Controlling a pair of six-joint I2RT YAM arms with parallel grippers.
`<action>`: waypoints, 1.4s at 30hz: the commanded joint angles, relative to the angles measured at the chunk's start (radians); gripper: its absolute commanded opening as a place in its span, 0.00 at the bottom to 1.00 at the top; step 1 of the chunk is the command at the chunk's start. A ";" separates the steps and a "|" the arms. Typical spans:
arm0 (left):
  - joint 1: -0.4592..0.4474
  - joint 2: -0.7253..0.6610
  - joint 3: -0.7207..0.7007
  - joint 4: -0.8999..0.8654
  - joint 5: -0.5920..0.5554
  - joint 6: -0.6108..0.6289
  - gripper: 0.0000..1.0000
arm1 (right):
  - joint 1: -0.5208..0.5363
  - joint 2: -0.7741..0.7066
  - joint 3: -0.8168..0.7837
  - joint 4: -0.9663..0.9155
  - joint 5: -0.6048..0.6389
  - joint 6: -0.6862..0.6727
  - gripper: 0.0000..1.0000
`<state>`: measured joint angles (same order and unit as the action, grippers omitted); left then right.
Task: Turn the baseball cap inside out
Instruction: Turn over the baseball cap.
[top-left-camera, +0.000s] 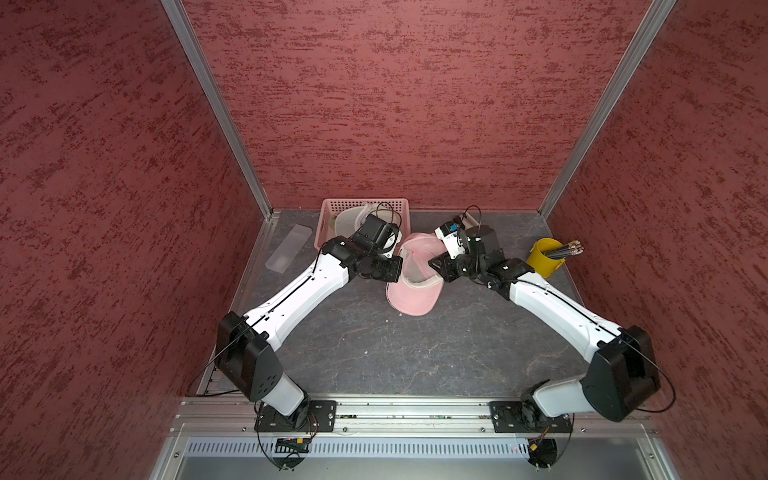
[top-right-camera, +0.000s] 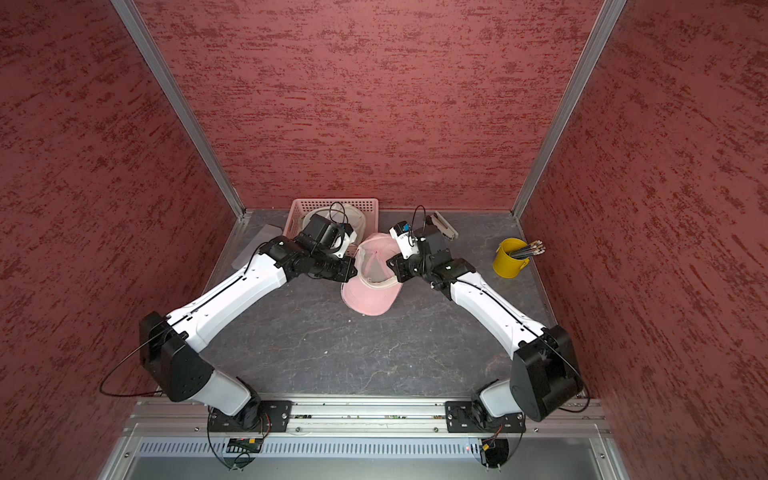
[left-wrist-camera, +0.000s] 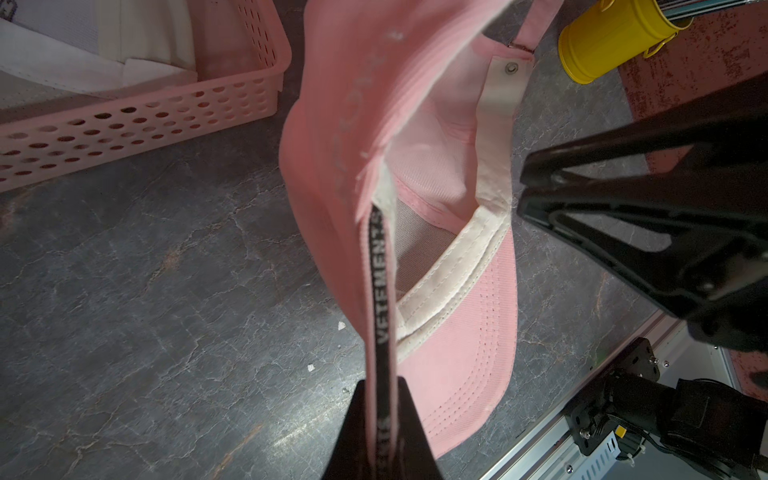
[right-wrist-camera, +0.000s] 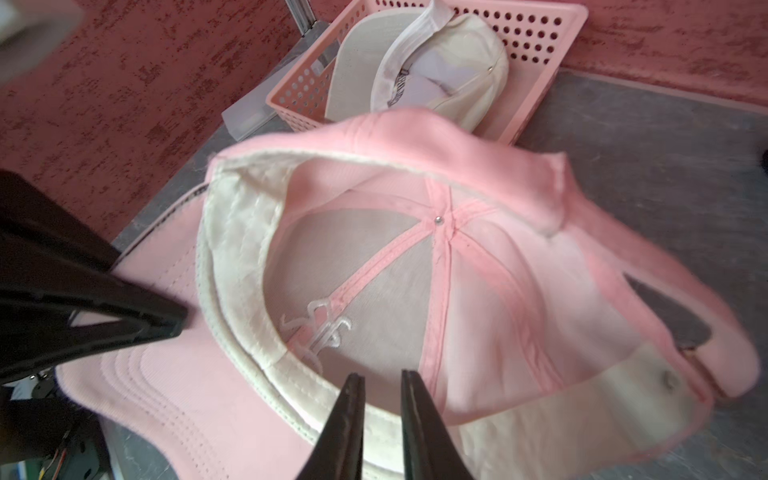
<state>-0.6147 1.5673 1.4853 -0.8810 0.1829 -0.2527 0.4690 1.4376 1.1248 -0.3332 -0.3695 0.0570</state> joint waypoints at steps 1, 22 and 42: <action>0.004 0.019 0.044 -0.007 0.026 0.025 0.00 | 0.000 -0.018 -0.031 0.029 -0.092 -0.017 0.19; -0.031 -0.043 0.080 -0.092 -0.060 0.073 0.00 | -0.059 0.295 0.166 -0.047 0.437 -0.003 0.27; -0.019 0.030 0.061 0.000 0.016 0.035 0.00 | 0.037 0.084 0.031 0.224 0.019 0.261 0.61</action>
<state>-0.6376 1.6032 1.5429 -0.9226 0.1665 -0.2108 0.5053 1.5230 1.2072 -0.2104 -0.2691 0.2455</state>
